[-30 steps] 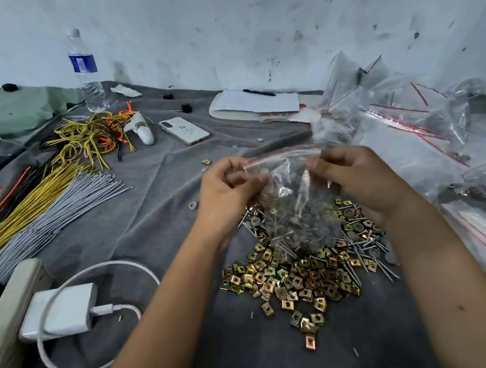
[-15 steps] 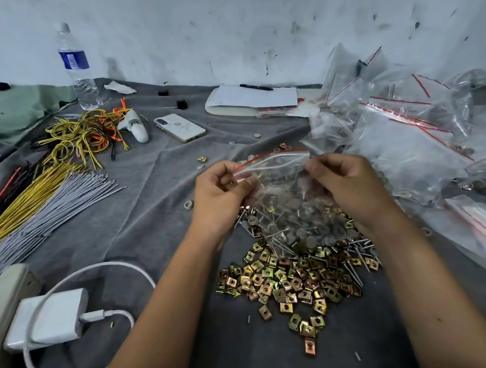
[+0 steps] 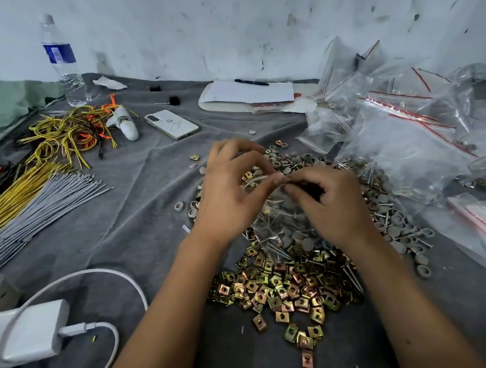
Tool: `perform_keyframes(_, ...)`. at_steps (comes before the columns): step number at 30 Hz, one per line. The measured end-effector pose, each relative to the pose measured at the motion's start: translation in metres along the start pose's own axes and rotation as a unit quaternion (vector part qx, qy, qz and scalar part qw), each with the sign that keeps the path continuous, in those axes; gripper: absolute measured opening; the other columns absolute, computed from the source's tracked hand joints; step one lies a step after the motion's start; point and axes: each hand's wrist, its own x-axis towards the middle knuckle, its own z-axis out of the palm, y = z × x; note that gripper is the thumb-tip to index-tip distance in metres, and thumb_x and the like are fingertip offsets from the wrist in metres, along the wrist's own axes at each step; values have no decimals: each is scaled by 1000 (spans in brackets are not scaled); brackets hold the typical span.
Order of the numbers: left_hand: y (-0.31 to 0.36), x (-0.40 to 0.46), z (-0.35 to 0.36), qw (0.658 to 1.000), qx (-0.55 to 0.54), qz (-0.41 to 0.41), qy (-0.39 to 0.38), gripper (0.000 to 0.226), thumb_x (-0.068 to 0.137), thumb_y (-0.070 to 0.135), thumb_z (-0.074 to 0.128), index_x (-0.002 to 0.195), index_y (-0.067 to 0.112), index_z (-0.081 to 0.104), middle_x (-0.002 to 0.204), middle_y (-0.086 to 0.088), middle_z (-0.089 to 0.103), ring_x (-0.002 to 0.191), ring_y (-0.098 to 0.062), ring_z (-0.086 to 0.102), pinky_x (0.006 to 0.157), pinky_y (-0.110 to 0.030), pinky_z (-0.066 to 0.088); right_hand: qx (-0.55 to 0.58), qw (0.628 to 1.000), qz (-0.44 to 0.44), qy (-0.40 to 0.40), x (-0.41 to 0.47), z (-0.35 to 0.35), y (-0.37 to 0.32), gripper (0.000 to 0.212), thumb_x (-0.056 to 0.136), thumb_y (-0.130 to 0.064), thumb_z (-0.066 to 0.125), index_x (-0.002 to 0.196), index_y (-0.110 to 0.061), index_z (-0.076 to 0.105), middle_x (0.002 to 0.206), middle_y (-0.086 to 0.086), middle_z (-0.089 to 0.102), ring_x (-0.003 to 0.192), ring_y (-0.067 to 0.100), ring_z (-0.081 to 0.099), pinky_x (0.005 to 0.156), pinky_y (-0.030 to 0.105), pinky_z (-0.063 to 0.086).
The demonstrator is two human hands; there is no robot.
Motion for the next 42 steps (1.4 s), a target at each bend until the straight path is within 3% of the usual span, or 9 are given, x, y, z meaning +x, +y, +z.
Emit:
perform_keyframes(3,-2,-3,0,1000,-19,-12,7,29,85,42,83,90,23,62,110,8,64,110,-14,55,92,-29,44,-8,1000,-2,6,0,1,1,12,88,-11,79,100,-13,80,82,-12,72,77,2,70,66,9,50)
perform_keyframes(8,-2,-3,2,1000,-29,-2,-9,18,88,31,83,80,18,72,112,5,67,114,-16,57,96,-34,44,7,1000,-6,-2,-1,1,1,11,89,-10,78,98,-14,79,81,-10,74,69,1,70,63,8,49)
perform_keyframes(15,6,-5,4,992,-122,-37,6,10,96,15,73,88,11,71,87,6,73,89,-12,69,80,-41,55,28,999,19,-2,-2,1,2,18,90,-15,78,94,-33,75,78,-14,71,71,2,67,64,10,47)
perform_keyframes(18,5,-6,7,995,-93,-11,-23,6,95,10,74,90,6,72,86,1,72,84,-15,68,76,-40,55,19,999,-16,37,0,-1,-1,12,91,-23,75,103,-24,75,94,-15,70,89,4,64,76,13,45)
perform_keyframes(21,5,-9,10,996,-66,7,-55,3,93,8,74,94,6,73,89,0,73,87,-17,68,77,-42,55,-33,998,-32,47,1,-1,0,12,91,-23,76,100,-16,76,94,-7,69,96,12,61,83,24,45)
perform_keyframes(28,7,-9,10,994,-70,56,-62,5,88,0,77,90,3,74,93,-3,72,88,-16,69,78,-39,56,-50,997,-47,40,1,-2,-1,11,90,-19,76,100,-15,76,93,-7,67,95,11,60,84,23,46)
perform_keyframes(31,10,-12,11,996,-83,7,-36,14,87,6,81,93,7,68,89,1,71,85,-13,69,76,-37,59,-59,997,-41,42,1,-1,-2,8,90,-18,76,96,-13,76,90,-6,66,89,13,60,80,28,49)
perform_keyframes(36,9,-13,10,992,-119,-21,-19,26,82,2,85,99,9,67,89,6,73,87,-6,72,78,-31,61,-52,997,-34,36,-2,1,-6,7,91,-17,75,94,-10,75,86,-5,65,83,9,61,74,19,48)
perform_keyframes(42,12,-14,10,989,-143,-24,-20,22,81,-1,84,94,7,68,87,3,72,84,-12,71,77,-39,61,-58,997,-27,33,-3,2,-10,9,92,-16,74,93,-7,73,82,-5,63,78,2,58,70,13,43)
